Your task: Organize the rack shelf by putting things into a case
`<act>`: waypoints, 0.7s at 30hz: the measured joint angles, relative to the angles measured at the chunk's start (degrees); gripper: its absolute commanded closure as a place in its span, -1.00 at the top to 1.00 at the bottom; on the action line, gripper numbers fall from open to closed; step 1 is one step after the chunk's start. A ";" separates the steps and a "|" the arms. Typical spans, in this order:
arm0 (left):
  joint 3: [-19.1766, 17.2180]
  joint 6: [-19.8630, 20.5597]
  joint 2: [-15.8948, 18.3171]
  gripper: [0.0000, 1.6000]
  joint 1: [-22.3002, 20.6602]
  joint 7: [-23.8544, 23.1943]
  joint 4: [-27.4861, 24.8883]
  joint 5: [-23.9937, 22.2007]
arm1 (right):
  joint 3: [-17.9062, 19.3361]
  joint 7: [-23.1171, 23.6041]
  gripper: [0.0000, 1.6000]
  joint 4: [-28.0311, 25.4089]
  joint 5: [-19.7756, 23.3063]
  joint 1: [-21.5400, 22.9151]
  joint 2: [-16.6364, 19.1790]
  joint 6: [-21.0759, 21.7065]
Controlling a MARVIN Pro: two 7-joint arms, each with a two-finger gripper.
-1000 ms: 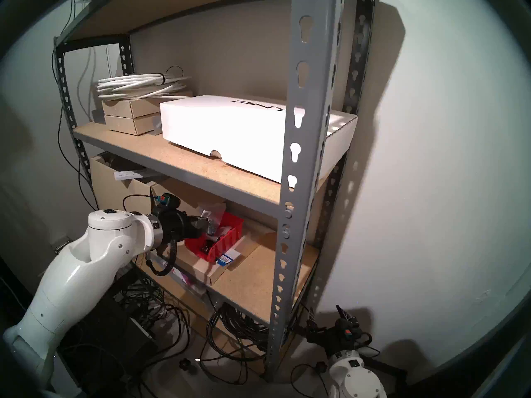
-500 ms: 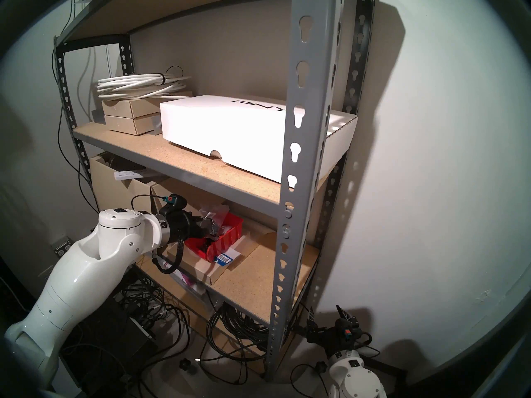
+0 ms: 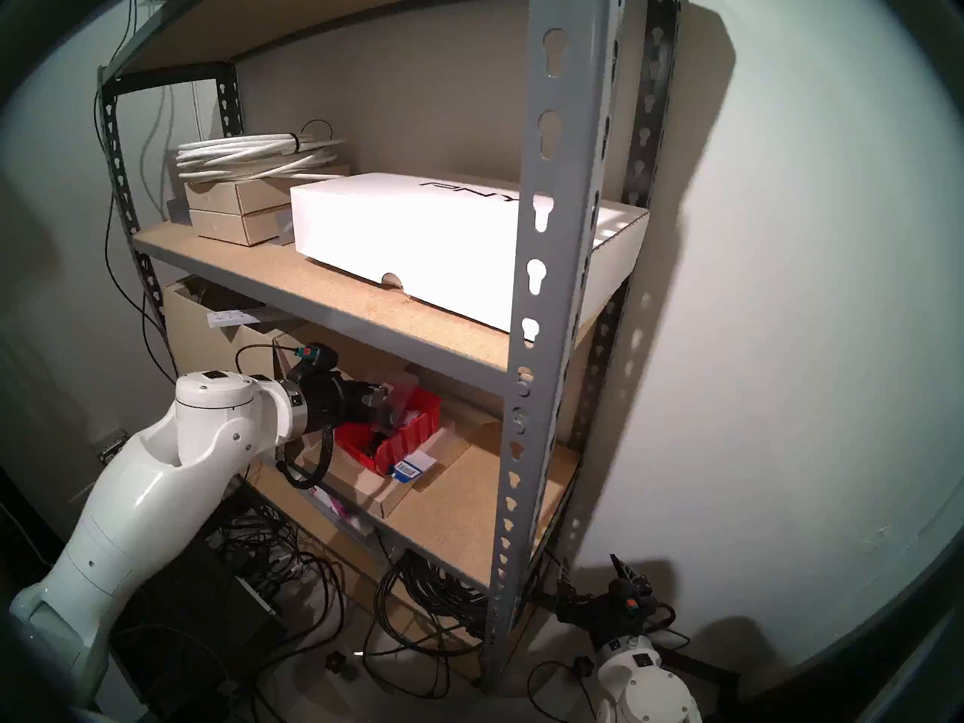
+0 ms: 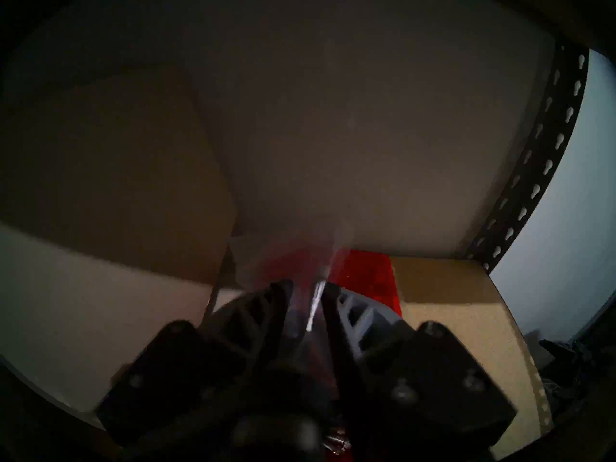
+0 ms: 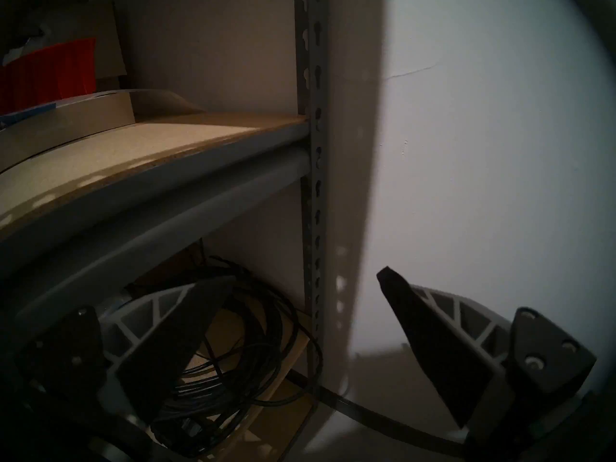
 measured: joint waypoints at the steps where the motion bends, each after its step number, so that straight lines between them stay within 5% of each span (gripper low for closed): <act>1: -0.11 0.04 0.00 1.00 0.04 0.17 -0.24 -0.15 | 0.00 0.00 1.00 0.00 0.00 0.00 0.00 0.00; 21: -0.54 0.90 0.26 1.00 0.11 1.99 -1.43 -1.53 | 0.00 0.00 1.00 0.00 0.00 0.00 0.00 0.00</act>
